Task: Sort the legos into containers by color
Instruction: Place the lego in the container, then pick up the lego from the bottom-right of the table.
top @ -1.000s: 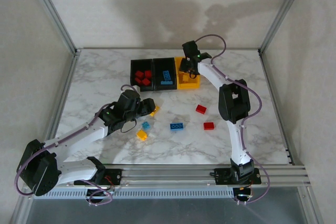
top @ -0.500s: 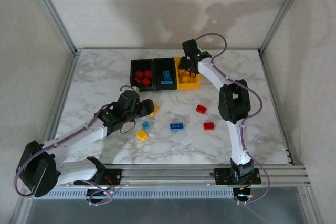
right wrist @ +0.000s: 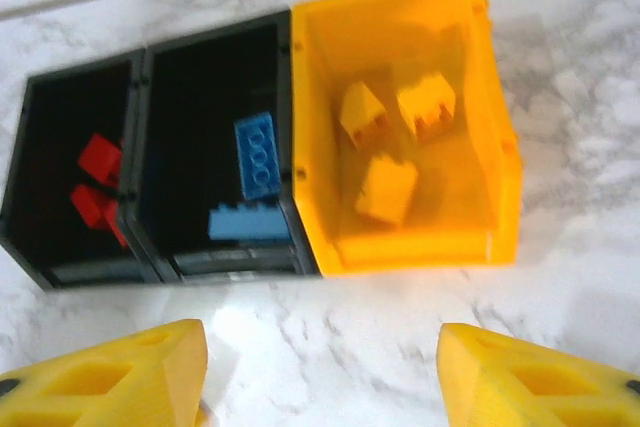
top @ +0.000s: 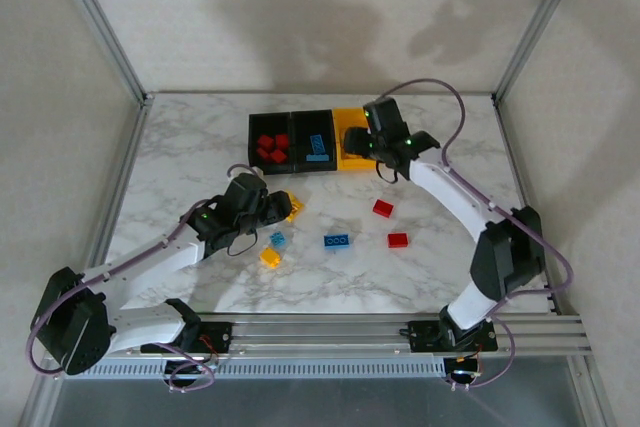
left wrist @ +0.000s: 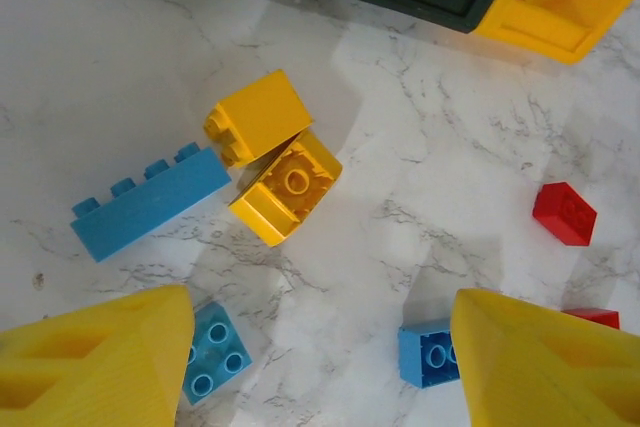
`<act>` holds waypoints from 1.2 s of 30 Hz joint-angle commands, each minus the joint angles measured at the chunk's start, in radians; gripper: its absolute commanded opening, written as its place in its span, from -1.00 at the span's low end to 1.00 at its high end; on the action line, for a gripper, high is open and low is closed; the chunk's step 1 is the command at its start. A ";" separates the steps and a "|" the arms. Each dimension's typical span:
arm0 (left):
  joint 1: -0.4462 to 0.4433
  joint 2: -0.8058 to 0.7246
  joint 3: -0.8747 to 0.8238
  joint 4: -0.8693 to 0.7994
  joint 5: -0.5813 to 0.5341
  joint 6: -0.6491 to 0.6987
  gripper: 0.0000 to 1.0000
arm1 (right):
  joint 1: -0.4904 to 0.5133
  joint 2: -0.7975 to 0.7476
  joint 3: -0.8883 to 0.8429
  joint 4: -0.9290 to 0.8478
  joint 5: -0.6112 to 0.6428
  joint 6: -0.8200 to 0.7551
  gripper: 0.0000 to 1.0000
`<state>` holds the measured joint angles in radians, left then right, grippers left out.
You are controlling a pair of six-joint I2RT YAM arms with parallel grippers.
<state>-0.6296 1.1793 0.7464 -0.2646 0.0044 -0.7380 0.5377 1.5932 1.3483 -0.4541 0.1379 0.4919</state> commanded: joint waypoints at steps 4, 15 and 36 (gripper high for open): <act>-0.022 0.017 0.039 -0.018 -0.011 -0.014 0.38 | 0.008 -0.159 -0.228 -0.024 0.045 0.036 0.33; -0.037 0.064 0.053 -0.036 -0.045 -0.015 0.36 | 0.008 -0.325 -0.496 -0.007 -0.005 0.141 0.33; -0.146 0.174 0.108 -0.028 -0.058 -0.022 0.35 | 0.005 -0.323 -0.717 -0.007 0.039 0.185 0.51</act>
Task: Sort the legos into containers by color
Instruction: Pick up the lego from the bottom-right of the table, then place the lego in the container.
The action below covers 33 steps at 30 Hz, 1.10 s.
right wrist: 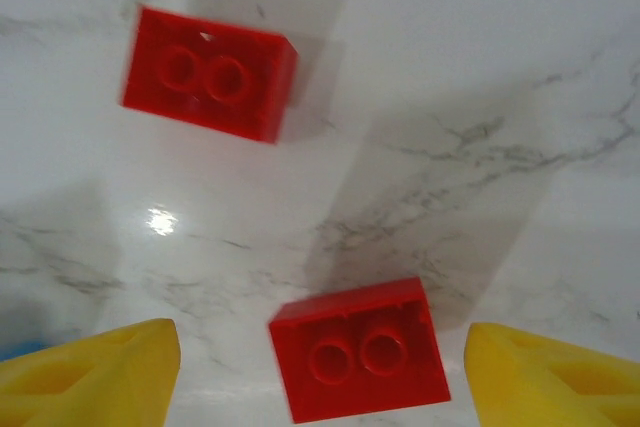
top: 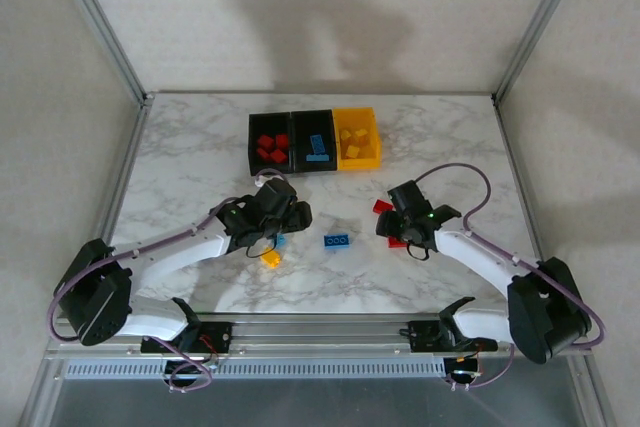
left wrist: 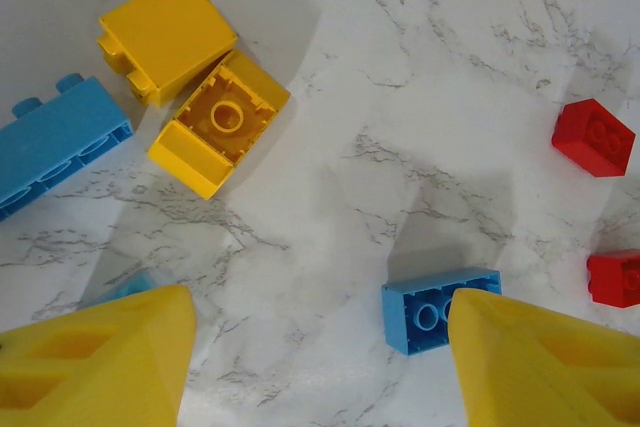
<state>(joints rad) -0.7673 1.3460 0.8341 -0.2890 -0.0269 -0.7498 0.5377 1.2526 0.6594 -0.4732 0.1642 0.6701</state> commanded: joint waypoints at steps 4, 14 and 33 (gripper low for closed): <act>-0.007 0.005 0.010 0.002 -0.028 -0.014 0.35 | 0.008 0.064 -0.035 0.040 -0.007 -0.002 0.48; -0.006 -0.013 -0.011 -0.002 -0.052 -0.019 0.35 | 0.025 0.129 0.015 0.037 -0.011 -0.030 -0.07; 0.233 -0.248 -0.140 -0.016 0.005 -0.059 0.33 | 0.181 0.402 0.616 0.034 -0.069 -0.125 -0.10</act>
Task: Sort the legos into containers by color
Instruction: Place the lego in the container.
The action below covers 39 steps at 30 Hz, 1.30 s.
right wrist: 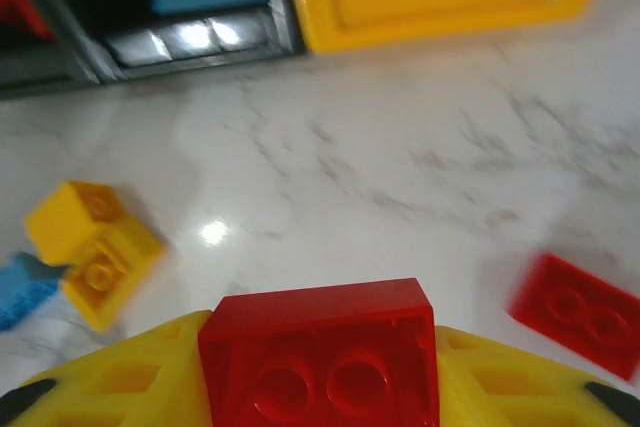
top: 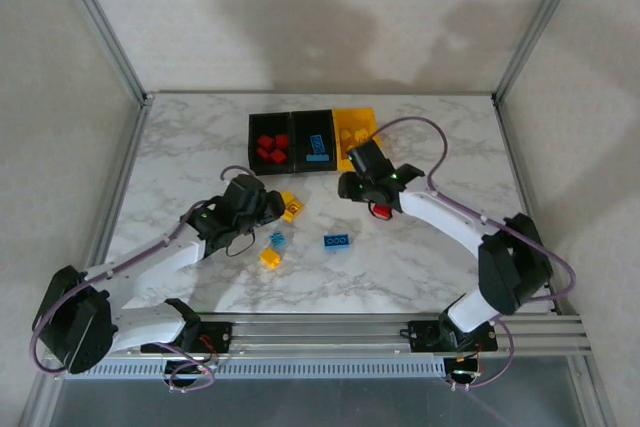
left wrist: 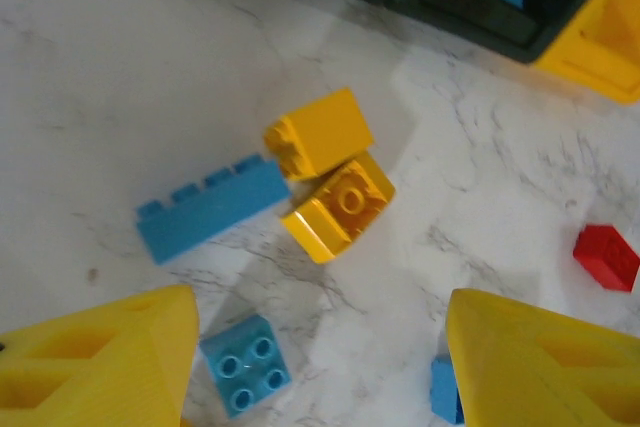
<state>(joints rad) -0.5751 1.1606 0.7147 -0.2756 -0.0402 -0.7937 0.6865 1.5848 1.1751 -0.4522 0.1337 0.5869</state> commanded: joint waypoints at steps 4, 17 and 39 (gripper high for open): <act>0.125 -0.124 -0.042 -0.062 0.039 -0.008 0.32 | 0.045 0.217 0.293 0.008 -0.080 -0.067 -0.10; 0.220 -0.191 -0.076 -0.076 0.091 -0.005 0.32 | 0.048 0.692 0.919 -0.041 -0.278 -0.041 -0.09; 0.227 -0.264 -0.103 -0.096 0.113 -0.011 0.32 | 0.025 0.966 1.185 0.038 -0.334 0.120 0.00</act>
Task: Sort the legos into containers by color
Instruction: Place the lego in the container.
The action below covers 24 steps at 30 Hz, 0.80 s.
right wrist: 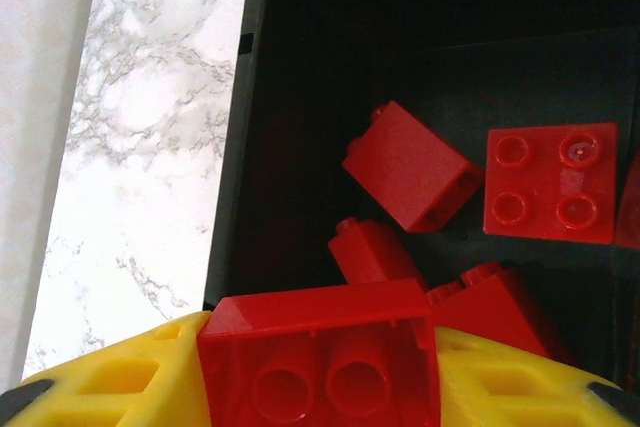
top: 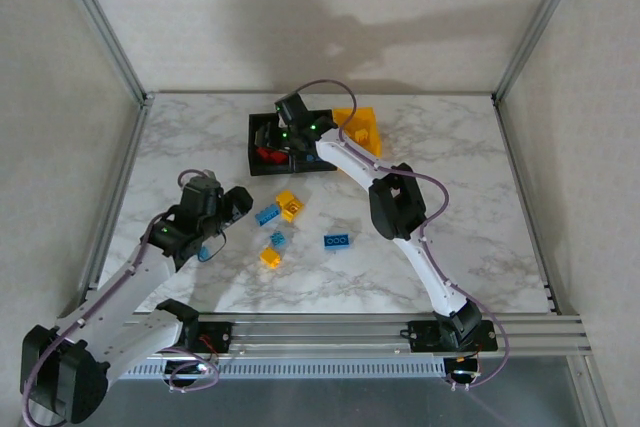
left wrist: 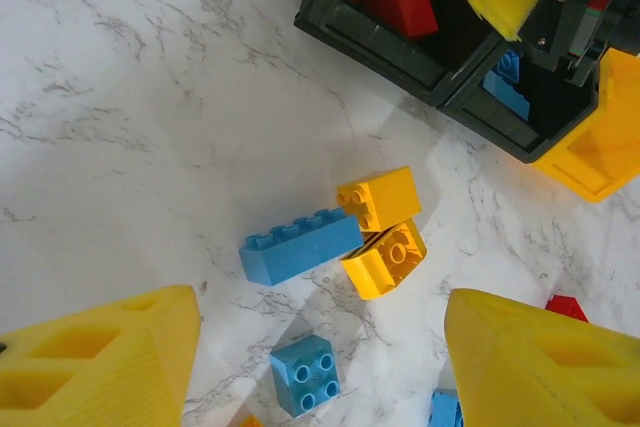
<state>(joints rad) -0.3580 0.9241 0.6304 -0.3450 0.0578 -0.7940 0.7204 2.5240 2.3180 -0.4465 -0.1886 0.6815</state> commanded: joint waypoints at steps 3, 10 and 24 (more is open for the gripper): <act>0.010 -0.033 -0.022 -0.035 0.014 -0.008 0.32 | -0.012 0.036 0.053 0.038 -0.009 0.033 0.12; 0.010 -0.027 -0.018 -0.037 0.016 -0.004 0.32 | -0.012 0.021 0.051 0.048 0.008 0.037 0.25; 0.007 -0.032 0.013 -0.046 0.036 0.007 0.35 | 0.022 -0.300 -0.266 0.137 0.053 -0.047 0.24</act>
<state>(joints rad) -0.3580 0.9028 0.6197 -0.3649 0.0700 -0.7937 0.7250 2.3734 2.1262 -0.3645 -0.1658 0.6788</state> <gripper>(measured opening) 0.674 0.621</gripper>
